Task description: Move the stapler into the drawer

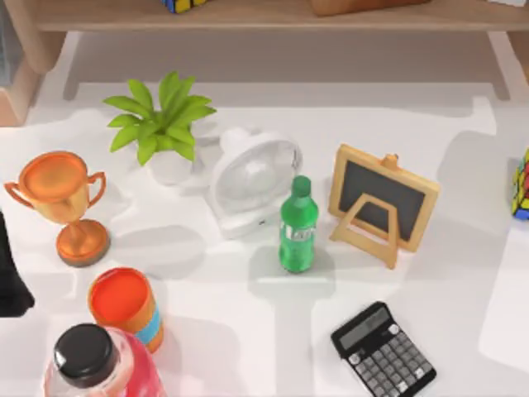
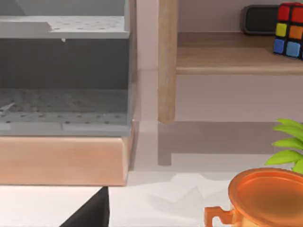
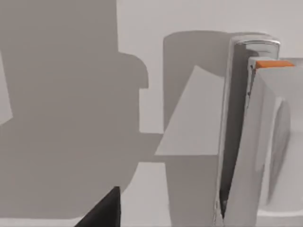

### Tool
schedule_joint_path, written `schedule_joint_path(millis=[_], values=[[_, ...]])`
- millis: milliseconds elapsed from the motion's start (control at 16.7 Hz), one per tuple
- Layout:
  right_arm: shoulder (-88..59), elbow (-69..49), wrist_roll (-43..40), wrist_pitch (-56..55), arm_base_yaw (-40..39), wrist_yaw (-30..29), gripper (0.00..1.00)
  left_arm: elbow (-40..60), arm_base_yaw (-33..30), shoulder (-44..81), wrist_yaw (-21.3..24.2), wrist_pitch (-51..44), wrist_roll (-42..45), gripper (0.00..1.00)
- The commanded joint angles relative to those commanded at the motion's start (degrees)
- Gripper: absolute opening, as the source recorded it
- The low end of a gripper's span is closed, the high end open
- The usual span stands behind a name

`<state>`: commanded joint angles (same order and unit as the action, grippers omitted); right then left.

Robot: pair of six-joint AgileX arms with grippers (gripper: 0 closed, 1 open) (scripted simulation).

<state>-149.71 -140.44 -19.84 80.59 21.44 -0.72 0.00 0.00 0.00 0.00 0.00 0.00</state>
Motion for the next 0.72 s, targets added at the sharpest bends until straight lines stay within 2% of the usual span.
schedule_joint_path(millis=[420, 720], values=[[1.12, 1.31, -0.93, -1.11, 0.00, 0.38, 1.00, 0.00, 0.00, 0.00, 0.00, 0.00, 0.00, 1.00], [10.39, 12.64, -8.82, -13.21, 0.28, 3.80, 1.00, 0.00, 0.00, 0.00, 0.00, 0.00, 0.00, 1.00]])
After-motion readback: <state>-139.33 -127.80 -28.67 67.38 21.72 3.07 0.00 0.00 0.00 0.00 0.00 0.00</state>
